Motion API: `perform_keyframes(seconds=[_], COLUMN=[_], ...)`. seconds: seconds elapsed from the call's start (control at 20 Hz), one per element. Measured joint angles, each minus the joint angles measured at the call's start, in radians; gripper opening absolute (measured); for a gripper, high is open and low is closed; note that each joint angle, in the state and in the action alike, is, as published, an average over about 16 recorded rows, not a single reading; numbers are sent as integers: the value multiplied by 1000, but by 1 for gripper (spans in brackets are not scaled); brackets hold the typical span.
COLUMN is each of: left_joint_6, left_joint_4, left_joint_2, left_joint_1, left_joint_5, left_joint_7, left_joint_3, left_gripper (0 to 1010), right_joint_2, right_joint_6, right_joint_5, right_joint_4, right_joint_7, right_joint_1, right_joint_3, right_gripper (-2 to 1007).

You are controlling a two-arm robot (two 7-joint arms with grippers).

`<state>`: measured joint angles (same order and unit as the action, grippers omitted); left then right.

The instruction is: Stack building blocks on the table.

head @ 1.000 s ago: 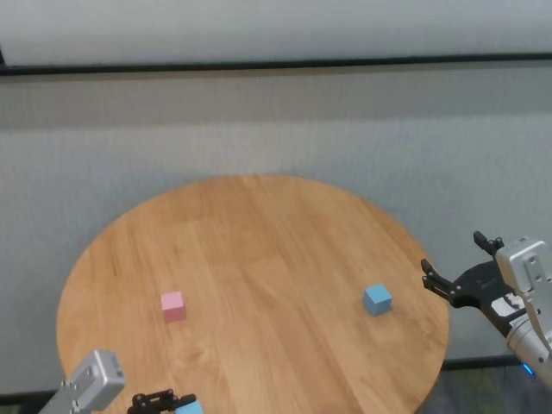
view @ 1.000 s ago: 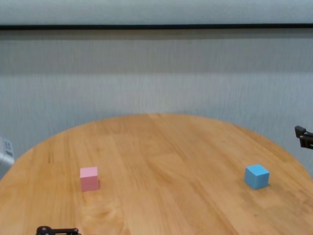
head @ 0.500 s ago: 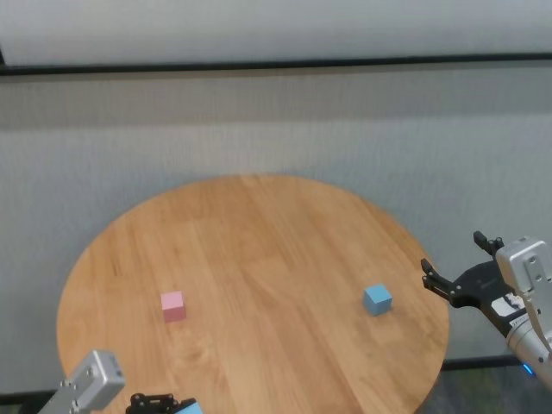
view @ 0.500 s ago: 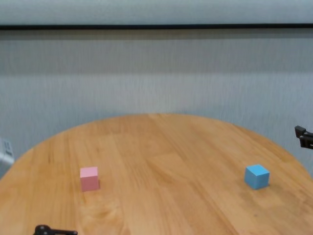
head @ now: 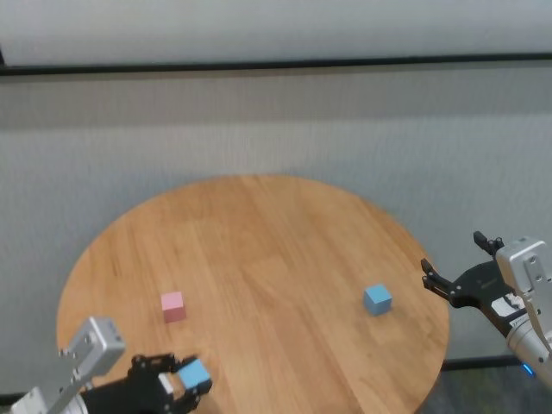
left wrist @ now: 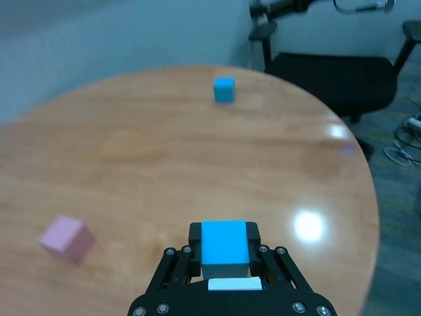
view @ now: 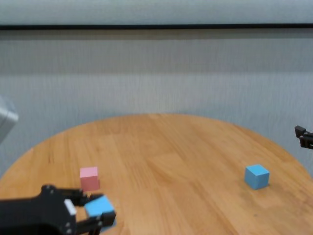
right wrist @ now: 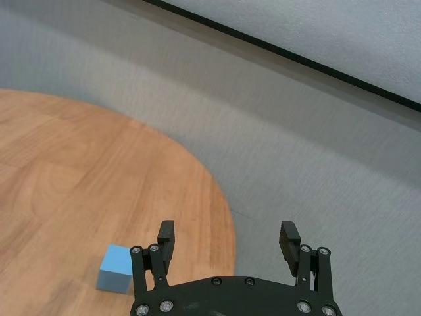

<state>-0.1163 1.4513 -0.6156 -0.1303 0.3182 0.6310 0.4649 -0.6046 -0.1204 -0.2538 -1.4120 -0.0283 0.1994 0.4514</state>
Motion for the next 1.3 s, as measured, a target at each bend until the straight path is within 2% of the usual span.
perform_keyframes(seconds=[0.25, 0.55, 0.95, 1.3], left_joint_6=[13, 40, 76, 90], left_joint_4=[7, -18, -109, -210], left_joint_2=[32, 88, 172, 234], left_joint_1=[-41, -120, -239, -314], left_joint_5=[-20, -53, -106, -145], left_joint_7=[-24, -42, -61, -70], left_joint_3=[-5, 10, 49, 79], left_gripper=[396, 396, 396, 396], right_joint_2=[0, 0, 0, 0], right_joint_6=[0, 0, 0, 0], right_joint_5=[0, 0, 0, 0], right_joint_4=[0, 0, 0, 0], right_joint_7=[0, 0, 0, 0], right_joint_1=[0, 0, 0, 0], right_joint_3=[0, 0, 0, 0], right_gripper=[1005, 1005, 1005, 1004])
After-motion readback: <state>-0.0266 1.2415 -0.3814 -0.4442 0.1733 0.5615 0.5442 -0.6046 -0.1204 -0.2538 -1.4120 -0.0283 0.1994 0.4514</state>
